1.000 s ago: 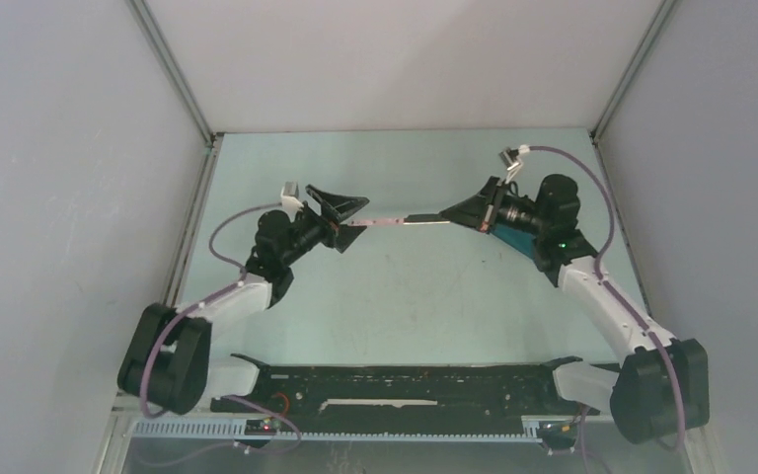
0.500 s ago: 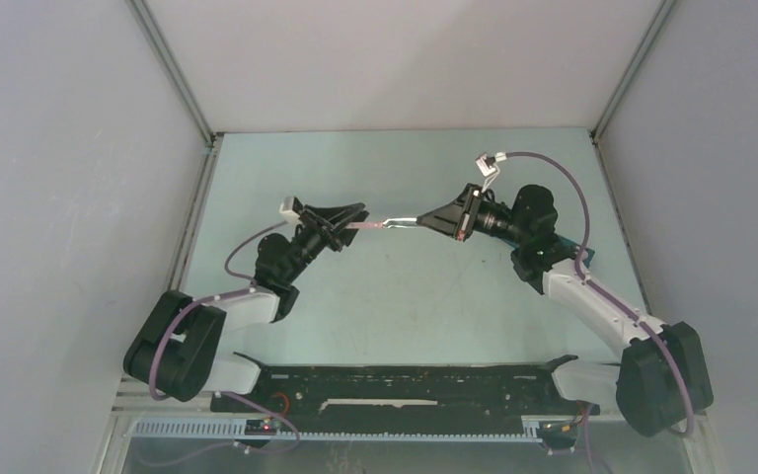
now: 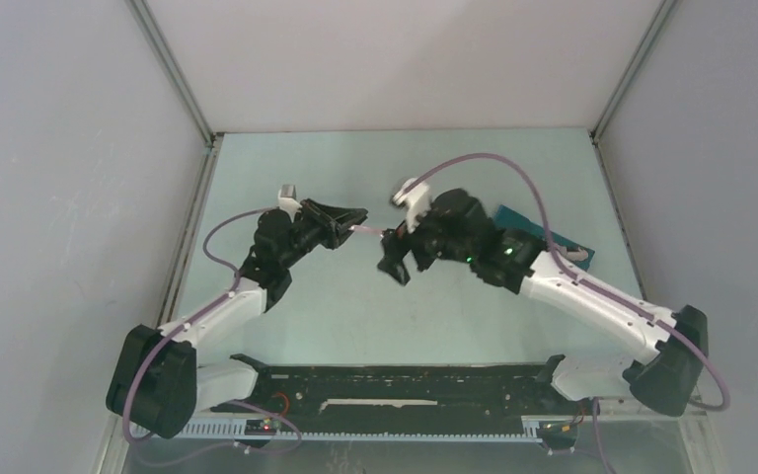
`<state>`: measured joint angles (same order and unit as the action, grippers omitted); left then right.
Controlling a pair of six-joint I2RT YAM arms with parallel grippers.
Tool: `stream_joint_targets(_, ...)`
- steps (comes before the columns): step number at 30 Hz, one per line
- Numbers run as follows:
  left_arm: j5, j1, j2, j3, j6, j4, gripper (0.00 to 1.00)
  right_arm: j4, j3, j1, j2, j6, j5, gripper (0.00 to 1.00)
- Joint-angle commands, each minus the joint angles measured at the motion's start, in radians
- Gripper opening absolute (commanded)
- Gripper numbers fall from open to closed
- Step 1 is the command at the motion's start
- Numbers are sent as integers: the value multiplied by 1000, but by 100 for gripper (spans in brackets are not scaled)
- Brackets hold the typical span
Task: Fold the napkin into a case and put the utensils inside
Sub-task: Pass from the right arm to the left, then pass from the left arm to the right
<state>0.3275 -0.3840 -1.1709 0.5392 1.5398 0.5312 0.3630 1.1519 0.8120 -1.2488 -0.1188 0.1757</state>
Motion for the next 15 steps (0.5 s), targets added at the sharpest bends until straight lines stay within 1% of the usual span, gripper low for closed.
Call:
stream_joint_targets(1,11,4,33,61,-142,-196,0,127,66,162,-78,497,-173,95)
stream_joint_targets(3,10,3,40,56,-142,-200,0,146,133,170,-141,560,-164,82)
stream_joint_targets(5,10,2,47,56,-147,-207,0,167,195,160,-184,585,-142,55)
stream_joint_targets(6,12,2,49,56,-147,-206,0,160,202,156,-193,592,-136,51)
stream_joint_targets(7,12,2,53,58,-149,-209,0,153,203,151,-200,610,-130,50)
stream_joint_targets(10,20,1,58,63,-159,-212,0,127,202,138,-221,642,-97,54)
stream_joint_targets(11,22,-2,61,62,-161,-215,0,121,202,130,-226,652,-64,54)
stream_joint_targets(15,19,-1,75,56,-164,-219,0,107,200,101,-243,659,-12,51)
